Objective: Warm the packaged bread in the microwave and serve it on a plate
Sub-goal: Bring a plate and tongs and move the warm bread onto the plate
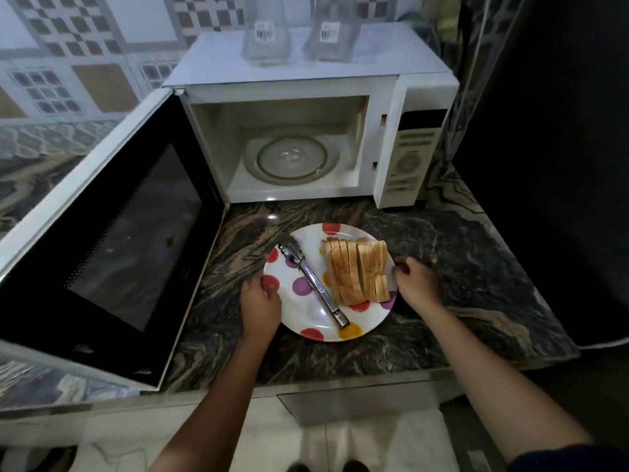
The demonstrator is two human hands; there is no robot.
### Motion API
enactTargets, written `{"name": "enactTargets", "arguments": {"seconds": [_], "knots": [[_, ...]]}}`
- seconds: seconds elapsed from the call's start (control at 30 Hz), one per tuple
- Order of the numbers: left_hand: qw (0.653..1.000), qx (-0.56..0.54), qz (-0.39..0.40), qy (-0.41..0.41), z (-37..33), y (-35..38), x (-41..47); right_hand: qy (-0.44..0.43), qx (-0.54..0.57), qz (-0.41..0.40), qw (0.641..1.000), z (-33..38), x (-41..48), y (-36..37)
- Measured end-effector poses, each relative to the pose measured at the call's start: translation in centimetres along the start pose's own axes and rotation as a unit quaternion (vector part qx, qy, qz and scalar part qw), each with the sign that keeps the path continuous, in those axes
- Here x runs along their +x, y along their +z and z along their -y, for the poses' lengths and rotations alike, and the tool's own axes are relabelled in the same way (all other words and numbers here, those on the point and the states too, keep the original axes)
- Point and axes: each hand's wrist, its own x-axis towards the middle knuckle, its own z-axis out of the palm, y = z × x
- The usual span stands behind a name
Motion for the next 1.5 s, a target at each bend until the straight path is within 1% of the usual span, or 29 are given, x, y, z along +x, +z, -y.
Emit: {"name": "enactTargets", "arguments": {"seconds": [0.07,0.17,0.3,0.47,0.6,0.67,0.8,0.9,1.03,1.17,1.3,1.5], "knots": [[1.0,0.002,-0.005,-0.028,-0.2,0.0,0.0,-0.008,-0.003,0.015,1.0,-0.1,0.2,0.0],[0.997,0.016,-0.038,-0.06,-0.8,0.2,-1.1,-0.015,0.031,0.027,0.999,-0.4,0.1,0.6],[0.993,-0.033,-0.081,-0.077,-1.0,0.5,-2.6,-0.012,0.052,0.006,0.999,-0.9,-0.3,1.2],[0.986,-0.11,-0.084,-0.089,-0.4,0.7,-2.1,-0.02,0.075,-0.001,0.997,-0.8,-0.3,1.6],[0.981,-0.139,-0.098,-0.09,-0.4,0.7,-2.1,-0.029,0.088,-0.039,0.995,-0.8,-0.9,2.2],[0.976,-0.17,-0.106,-0.09,-0.7,0.7,-2.4,-0.026,0.118,-0.049,0.992,-0.7,-1.3,2.1],[0.958,-0.236,-0.121,-0.112,-1.0,0.7,-3.6,-0.019,0.22,-0.04,0.975,-0.7,-2.3,1.3],[0.943,-0.276,-0.13,-0.132,-1.0,0.5,-4.8,-0.008,0.267,-0.04,0.963,-0.8,-3.1,0.9],[0.931,-0.306,-0.143,-0.136,-1.0,-0.7,-6.3,-0.01,0.314,-0.043,0.948,-0.7,-5.1,0.6],[0.92,-0.342,-0.139,-0.134,-0.8,-2.7,-8.2,-0.022,0.339,-0.046,0.939,-0.4,-7.8,0.3],[0.914,-0.374,-0.118,-0.11,-0.3,-5.2,-11.6,-0.052,0.337,-0.032,0.939,-0.3,-11.2,0.1],[0.903,-0.403,-0.089,-0.121,2.5,-10.8,-18.5,-0.086,0.335,0.007,0.938,-1.2,-19.7,0.6]]}}
